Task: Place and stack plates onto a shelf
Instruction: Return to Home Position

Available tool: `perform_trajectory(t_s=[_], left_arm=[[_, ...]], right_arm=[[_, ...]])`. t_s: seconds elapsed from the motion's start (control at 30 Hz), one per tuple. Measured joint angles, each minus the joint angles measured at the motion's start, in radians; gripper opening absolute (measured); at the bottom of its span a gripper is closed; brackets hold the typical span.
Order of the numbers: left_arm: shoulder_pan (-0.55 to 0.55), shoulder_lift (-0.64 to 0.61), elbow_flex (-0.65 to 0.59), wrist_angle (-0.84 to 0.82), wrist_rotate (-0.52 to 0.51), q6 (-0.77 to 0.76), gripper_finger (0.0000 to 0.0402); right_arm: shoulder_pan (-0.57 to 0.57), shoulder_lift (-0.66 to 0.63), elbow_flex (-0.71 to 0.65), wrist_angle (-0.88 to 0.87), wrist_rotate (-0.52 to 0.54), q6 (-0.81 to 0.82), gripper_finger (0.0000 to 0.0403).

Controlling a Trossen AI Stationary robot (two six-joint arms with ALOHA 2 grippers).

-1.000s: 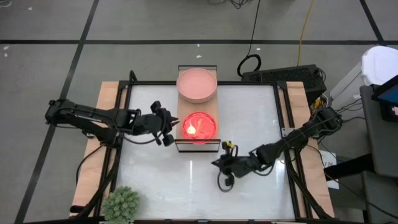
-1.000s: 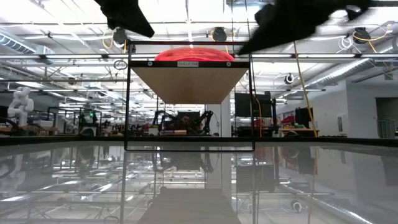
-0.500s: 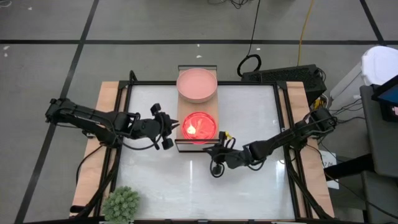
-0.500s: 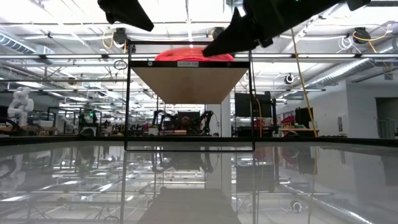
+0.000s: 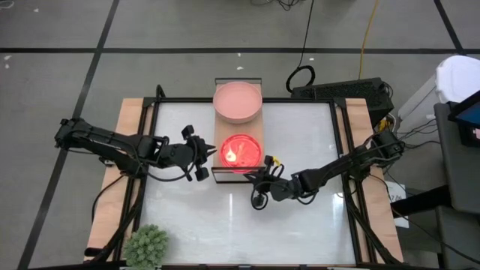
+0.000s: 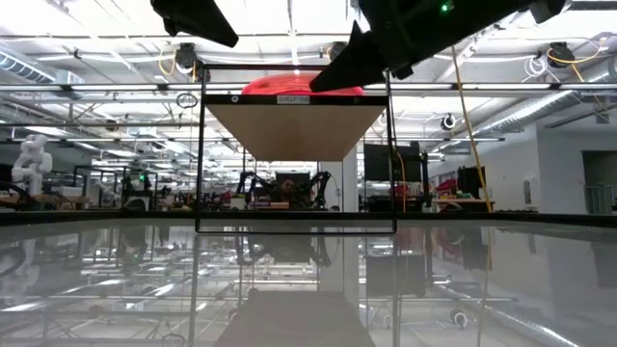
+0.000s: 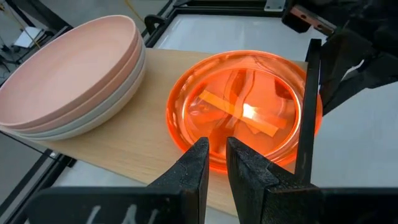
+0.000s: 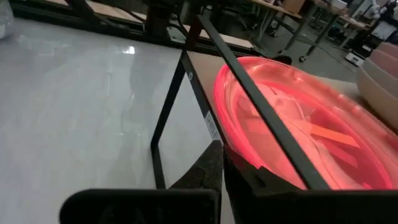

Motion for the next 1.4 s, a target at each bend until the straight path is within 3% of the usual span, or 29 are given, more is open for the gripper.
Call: perform_trajectory(t_s=[0.7,1.0,1.4], left_arm=[[0.0,0.0,0.0,0.001,0.001,-0.019,0.0063],[-0.006,0.0,0.0,0.001,0.002,-0.016,0.0063],[-0.006,0.0,0.0,0.001,0.002,-0.015,0.0063]], right_arm=[[-0.01,0.056,0.0,0.108,0.06,-0.031,0.0],[0.036,0.055,0.0,0.131,0.175,-0.108,0.0],[0.027,0.055,0.0,0.136,0.095,-0.191,0.0]])
